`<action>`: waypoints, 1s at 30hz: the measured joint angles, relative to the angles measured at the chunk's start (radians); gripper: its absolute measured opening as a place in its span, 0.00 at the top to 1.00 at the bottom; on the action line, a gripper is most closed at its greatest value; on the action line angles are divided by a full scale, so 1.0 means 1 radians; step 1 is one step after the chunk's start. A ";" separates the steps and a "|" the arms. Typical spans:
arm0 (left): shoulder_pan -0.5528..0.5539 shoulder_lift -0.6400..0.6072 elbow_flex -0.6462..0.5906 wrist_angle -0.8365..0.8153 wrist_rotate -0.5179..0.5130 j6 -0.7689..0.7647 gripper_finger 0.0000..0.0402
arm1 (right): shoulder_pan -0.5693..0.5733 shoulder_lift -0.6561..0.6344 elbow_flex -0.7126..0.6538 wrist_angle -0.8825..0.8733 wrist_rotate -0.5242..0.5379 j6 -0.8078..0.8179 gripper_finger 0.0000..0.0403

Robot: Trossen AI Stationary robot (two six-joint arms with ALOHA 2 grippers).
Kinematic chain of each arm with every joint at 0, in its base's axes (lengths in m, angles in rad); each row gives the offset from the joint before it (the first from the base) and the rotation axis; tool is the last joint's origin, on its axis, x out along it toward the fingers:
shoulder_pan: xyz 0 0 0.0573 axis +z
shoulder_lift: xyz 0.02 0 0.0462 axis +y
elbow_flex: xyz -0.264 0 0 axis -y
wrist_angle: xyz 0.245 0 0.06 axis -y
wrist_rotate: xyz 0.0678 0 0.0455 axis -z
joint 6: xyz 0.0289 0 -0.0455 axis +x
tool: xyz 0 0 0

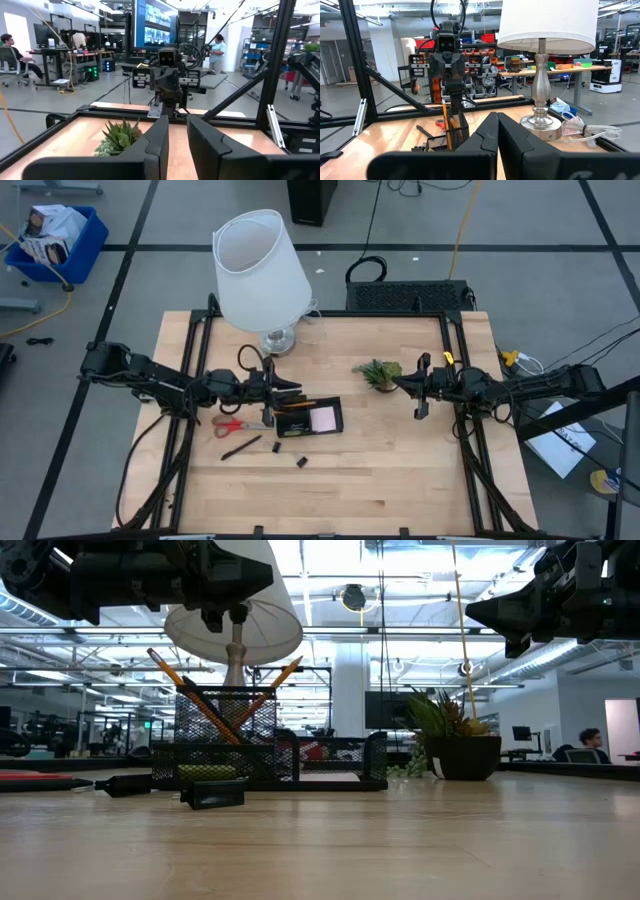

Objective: Pick and place office supplies into organizer
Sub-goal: Put the black pen into the black desk organizer

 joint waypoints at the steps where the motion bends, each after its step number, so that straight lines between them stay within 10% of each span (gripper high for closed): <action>1: 0.000 0.000 0.000 0.002 0.000 0.000 0.82 | 0.000 0.000 0.000 0.000 0.000 0.000 1.00; 30: -0.457 0.001 0.002 -0.209 0.064 -0.190 0.79 | 0.000 0.000 0.000 0.000 0.000 0.000 1.00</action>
